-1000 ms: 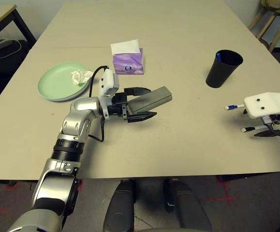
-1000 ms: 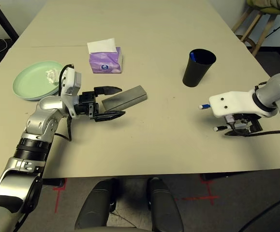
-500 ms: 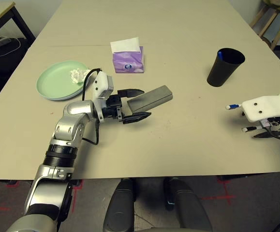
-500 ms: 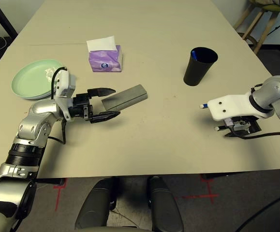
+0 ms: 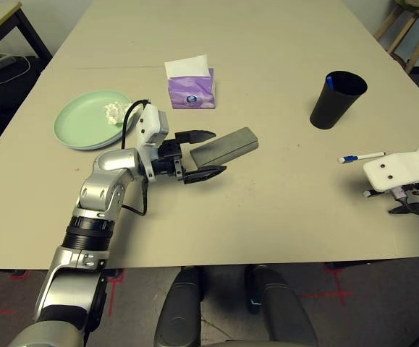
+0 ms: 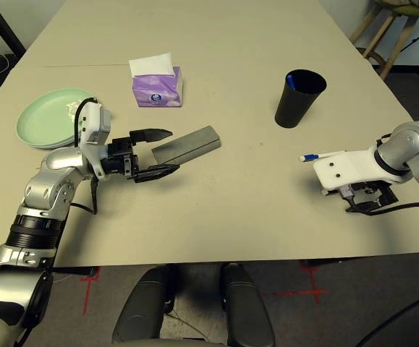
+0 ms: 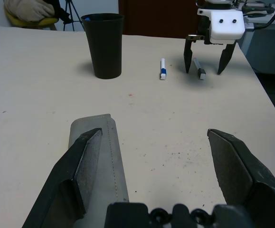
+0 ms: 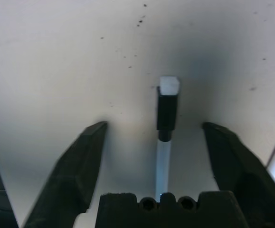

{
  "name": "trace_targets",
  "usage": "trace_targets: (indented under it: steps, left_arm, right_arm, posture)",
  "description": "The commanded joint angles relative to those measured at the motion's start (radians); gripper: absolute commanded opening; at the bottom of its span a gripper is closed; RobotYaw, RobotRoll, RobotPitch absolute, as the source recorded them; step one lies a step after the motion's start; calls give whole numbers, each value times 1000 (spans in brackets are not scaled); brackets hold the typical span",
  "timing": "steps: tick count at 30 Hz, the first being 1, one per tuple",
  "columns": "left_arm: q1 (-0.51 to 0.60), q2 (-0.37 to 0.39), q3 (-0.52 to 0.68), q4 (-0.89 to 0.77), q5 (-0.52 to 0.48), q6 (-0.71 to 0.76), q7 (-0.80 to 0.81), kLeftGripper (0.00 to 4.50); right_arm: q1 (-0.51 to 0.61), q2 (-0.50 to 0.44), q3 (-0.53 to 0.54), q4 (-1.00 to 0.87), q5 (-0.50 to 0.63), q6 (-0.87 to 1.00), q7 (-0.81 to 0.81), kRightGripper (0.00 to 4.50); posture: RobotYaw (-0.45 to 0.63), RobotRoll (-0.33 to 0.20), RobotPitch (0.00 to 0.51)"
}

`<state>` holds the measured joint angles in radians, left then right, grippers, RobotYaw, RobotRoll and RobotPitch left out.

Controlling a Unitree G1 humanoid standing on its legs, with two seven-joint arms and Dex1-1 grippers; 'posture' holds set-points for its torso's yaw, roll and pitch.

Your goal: Organize and tidy the items on the table.

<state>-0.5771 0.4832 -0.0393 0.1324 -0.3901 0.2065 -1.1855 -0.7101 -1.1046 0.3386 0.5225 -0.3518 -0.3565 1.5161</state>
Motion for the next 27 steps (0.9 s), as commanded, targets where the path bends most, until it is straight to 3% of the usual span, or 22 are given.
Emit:
trace_targets:
  steps: [1, 8, 9, 15, 22, 27]
  left_arm:
    - [18, 9, -5, -23, -4, 3, 0, 4500]
    - [17, 7, -8, -20, 0, -3, 2, 4500]
    - [16, 7, -8, -19, 1, -4, 2, 4500]
    - [2, 3, -10, 7, 7, -16, -1, 4500]
    - [-13, 2, -13, 41, 10, -29, -12, 4500]
    - [-39, 17, -15, 84, 13, -42, -45, 4500]
  right_arm:
    - [4, 10, 23, 30, -12, -19, 8, 3129]
    - [-10, 21, 21, 30, -11, -18, 15, 446]
    - [-12, 21, 20, 29, -10, -17, 18, 316]
    - [-8, 20, -17, -32, 79, 100, 85, 320]
    - [-9, -40, 25, -266, 399, 449, 98, 320]
    - [0, 14, -59, -395, 541, 705, 91, 320]
  posture:
    - [148, 0, 218]
    - [147, 0, 208]
    - [147, 0, 207]
    - [133, 0, 192]
    - [119, 0, 180]
    - [104, 0, 171]
